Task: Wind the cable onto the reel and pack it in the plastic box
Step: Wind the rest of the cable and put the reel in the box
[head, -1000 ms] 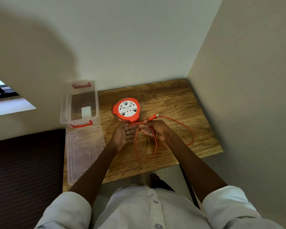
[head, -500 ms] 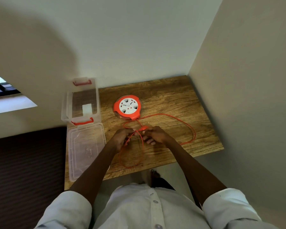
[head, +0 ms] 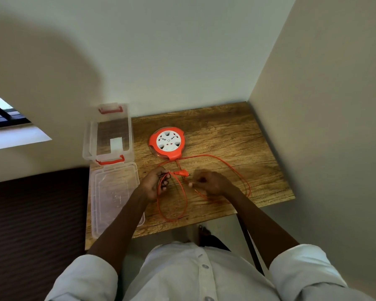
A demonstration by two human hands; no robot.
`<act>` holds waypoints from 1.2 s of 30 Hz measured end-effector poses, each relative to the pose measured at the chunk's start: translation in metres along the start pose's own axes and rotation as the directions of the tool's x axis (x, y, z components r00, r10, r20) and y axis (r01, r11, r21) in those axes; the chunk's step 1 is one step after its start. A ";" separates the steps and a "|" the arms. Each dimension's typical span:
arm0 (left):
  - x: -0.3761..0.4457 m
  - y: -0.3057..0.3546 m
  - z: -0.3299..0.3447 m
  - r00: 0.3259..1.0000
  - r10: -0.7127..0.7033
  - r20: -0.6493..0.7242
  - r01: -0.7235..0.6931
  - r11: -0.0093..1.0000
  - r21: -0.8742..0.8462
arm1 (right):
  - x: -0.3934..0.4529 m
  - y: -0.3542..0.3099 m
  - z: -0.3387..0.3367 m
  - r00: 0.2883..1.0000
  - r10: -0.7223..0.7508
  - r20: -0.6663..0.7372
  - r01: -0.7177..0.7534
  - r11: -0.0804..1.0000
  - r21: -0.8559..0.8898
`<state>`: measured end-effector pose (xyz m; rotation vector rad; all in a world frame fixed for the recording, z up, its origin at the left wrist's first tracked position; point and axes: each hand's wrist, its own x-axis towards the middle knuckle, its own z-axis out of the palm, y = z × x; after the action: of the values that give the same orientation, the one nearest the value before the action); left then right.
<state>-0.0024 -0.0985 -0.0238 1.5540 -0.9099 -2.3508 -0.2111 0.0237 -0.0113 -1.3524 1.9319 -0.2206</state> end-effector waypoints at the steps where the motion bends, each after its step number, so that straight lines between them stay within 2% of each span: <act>1: 0.000 0.000 0.001 1.000 0.003 0.005 -0.003 1.000 -0.028 | 0.000 -0.004 0.004 0.999 -0.014 0.045 0.015 1.000 -0.023; 5: 0.000 -0.003 0.004 1.000 0.013 0.005 -0.012 0.991 -0.132 | 0.006 -0.008 0.023 0.999 -0.045 -0.023 0.041 0.987 -0.158; 10: -0.002 -0.005 0.002 1.000 0.024 -0.012 -0.025 0.988 -0.154 | 0.004 0.001 0.014 0.975 0.112 -0.193 -0.105 0.993 0.047; 14: -0.006 -0.007 0.004 0.997 0.057 -0.057 -0.056 0.998 0.014 | 0.007 0.011 -0.012 0.927 0.166 -0.338 -0.104 0.975 0.195; 17: -0.006 -0.008 0.008 0.991 0.104 -0.082 -0.088 0.981 0.173 | 0.014 0.014 -0.027 0.943 0.148 -0.298 -0.060 0.956 0.286; 22: 0.002 -0.009 0.018 0.960 0.149 -0.237 -0.060 0.937 0.345 | 0.014 0.015 -0.037 0.987 0.016 -0.160 0.056 0.896 0.441; 25: 0.008 -0.010 0.031 0.918 0.287 -0.273 -0.123 0.862 0.492 | 0.013 0.018 -0.040 0.997 -0.052 -0.057 0.073 0.872 0.484; 27: 0.008 -0.011 0.039 0.885 0.401 -0.238 -0.212 0.801 0.560 | 0.016 0.019 -0.045 0.997 -0.069 0.017 0.054 0.893 0.447; 30: 0.004 -0.009 0.046 0.860 0.458 -0.224 -0.184 0.689 0.702 | 0.024 0.023 -0.052 0.991 -0.133 0.002 0.130 0.976 0.177; 32: 0.001 -0.008 0.045 0.865 0.425 -0.267 -0.128 0.700 0.702 | 0.032 0.022 -0.057 0.985 -0.165 -0.039 0.166 0.986 0.006; 36: -0.008 -0.010 0.034 0.863 0.363 -0.352 -0.058 0.762 0.645 | 0.051 0.005 -0.070 0.984 -0.171 -0.039 0.168 0.983 -0.079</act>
<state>-0.0273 -0.0734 -0.0142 1.9631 -1.7226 -1.4578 -0.2692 -0.0374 0.0109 -1.5767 1.8798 -0.2653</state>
